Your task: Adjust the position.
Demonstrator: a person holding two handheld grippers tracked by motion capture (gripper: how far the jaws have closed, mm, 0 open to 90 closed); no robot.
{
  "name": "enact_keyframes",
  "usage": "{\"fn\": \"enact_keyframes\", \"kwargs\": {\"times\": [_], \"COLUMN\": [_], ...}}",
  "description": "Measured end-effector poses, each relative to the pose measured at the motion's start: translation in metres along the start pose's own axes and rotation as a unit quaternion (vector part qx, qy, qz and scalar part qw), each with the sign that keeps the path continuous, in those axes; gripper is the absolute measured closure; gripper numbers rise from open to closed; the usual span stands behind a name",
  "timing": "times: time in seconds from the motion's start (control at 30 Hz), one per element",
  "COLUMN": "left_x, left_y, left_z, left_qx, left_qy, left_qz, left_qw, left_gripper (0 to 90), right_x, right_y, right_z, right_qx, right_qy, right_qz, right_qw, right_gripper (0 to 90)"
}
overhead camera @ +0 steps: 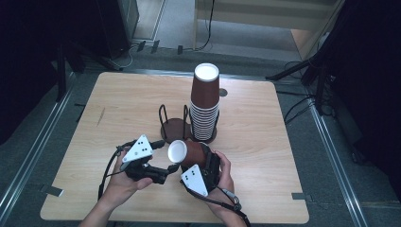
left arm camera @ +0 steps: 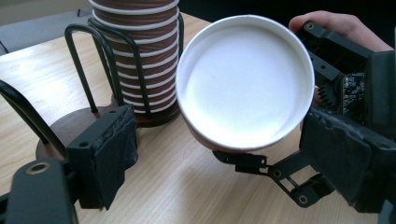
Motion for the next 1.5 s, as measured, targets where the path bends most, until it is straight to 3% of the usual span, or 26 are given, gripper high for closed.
{"fn": "enact_keyframes", "kwargs": {"times": [0.3,0.67,0.77,1.1,1.23,1.33,1.5], "left_x": [0.002,0.000,0.000,-0.001,-0.003,-0.003,-0.002], "left_y": [-0.004,-0.003,-0.002,0.000,-0.001,0.000,0.001], "left_z": [-0.010,-0.012,-0.012,-0.013,-0.014,-0.014,-0.011], "left_qx": [0.017,0.024,0.022,0.020,0.025,0.018,0.000], "left_qy": [-0.027,-0.026,-0.028,-0.021,-0.008,-0.014,-0.024], "left_qz": [0.009,0.003,0.001,-0.010,-0.021,-0.021,-0.024], "left_qw": [0.9994,0.9993,0.9994,0.9995,0.9995,0.9995,0.9994], "left_gripper": [13.7,15.1,20.4,23.2,23.9,24.3,24.6], "right_x": [-0.005,-0.010,-0.010,-0.009,-0.010,-0.010,-0.013], "right_y": [0.003,0.007,0.006,0.006,0.008,0.009,0.011], "right_z": [0.008,0.016,0.017,0.015,0.013,0.012,0.012], "right_qx": [-0.018,-0.042,-0.041,-0.021,-0.025,-0.022,-0.034], "right_qy": [0.023,0.047,0.055,0.057,0.039,0.031,0.021], "right_qz": [-0.019,-0.039,-0.038,-0.037,-0.035,-0.033,-0.042], "right_qw": [0.9994,0.9972,0.9969,0.9975,0.9983,0.9987,0.9983], "right_gripper": [11.9,11.7,11.5,10.7,8.5,0.2,0.0]}}
Point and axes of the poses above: each handheld gripper's, and its own axes: y roughly backward along the jaws, x roughly out of its underside, z roughly to its left, the point moved 6 cm from there along -y, roughly forward along the jaws, and after that the axes turned 5 degrees about z, right-handed, at the moved point
